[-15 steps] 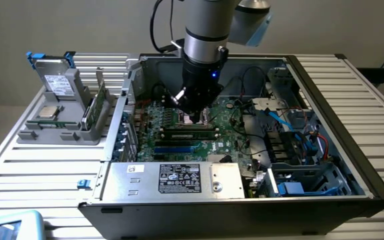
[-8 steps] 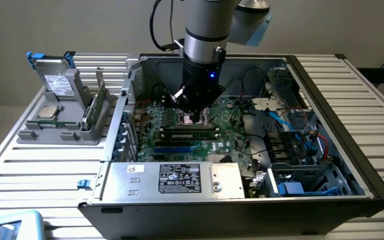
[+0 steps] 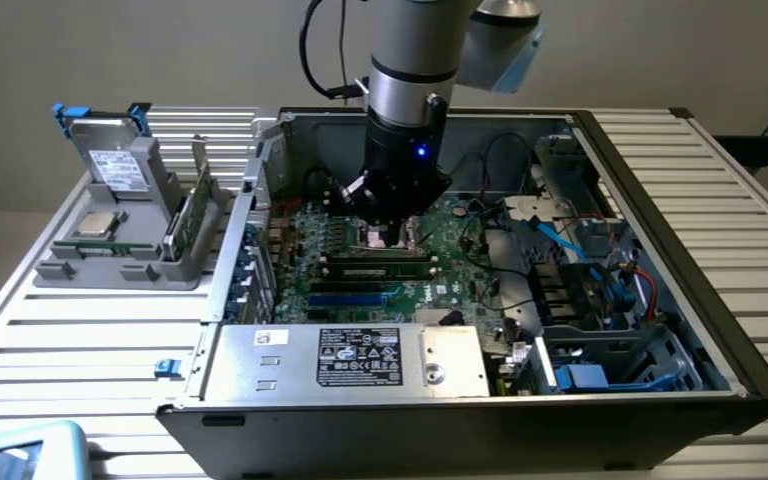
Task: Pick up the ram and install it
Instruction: 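Press down the ram until it locks into place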
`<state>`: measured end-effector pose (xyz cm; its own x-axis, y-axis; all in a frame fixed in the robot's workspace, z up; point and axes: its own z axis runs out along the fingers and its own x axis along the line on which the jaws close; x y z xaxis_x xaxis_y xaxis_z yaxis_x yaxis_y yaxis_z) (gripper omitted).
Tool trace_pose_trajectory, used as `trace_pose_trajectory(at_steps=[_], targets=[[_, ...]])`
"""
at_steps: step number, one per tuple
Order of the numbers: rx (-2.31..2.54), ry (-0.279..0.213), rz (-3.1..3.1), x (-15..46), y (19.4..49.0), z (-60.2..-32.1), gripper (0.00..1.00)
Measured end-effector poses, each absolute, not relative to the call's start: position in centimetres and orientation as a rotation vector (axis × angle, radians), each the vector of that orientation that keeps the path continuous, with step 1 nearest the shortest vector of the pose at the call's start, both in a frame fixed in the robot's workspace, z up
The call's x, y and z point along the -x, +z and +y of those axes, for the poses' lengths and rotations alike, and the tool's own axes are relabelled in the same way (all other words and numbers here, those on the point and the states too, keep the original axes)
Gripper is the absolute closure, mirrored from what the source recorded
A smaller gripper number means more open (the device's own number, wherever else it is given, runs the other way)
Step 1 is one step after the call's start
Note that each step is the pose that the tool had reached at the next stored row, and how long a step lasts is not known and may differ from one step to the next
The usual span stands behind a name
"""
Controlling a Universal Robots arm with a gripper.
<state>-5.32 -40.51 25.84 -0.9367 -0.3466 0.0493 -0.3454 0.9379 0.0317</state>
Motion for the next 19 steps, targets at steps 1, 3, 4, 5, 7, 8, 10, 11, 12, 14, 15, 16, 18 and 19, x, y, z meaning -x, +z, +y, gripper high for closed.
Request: trace_pose_trajectory(at_steps=[1,3,4,5,7,8,10,11,12,14,15,16,18,19], targets=[[-0.529,-0.028,-3.041,5.32,25.84,-40.51,0.89],[-0.503,-0.015,-3.044,5.32,25.84,-40.51,0.89],[-0.491,-0.008,-3.046,5.32,25.84,-40.51,0.89],[-0.478,-0.001,-3.047,5.32,25.84,-40.51,0.89],[-0.453,0.013,-3.050,5.32,25.84,-40.51,0.89],[-0.440,0.020,-3.051,5.32,25.84,-40.51,0.89],[-0.415,0.034,-3.054,5.32,25.84,-40.51,0.89],[-0.402,0.041,-3.055,5.32,25.84,-40.51,0.89],[-0.388,0.048,-3.056,5.32,25.85,-40.51,0.89],[-0.362,0.058,-3.059,5.32,25.84,-40.51,0.89],[-0.347,0.061,-3.060,5.32,25.85,-40.52,0.89],[-0.331,0.062,-3.062,5.32,25.85,-40.52,0.89],[-0.298,0.063,-3.065,5.32,25.85,-40.51,0.89],[-0.280,0.064,-3.067,5.32,25.85,-40.51,0.89]])
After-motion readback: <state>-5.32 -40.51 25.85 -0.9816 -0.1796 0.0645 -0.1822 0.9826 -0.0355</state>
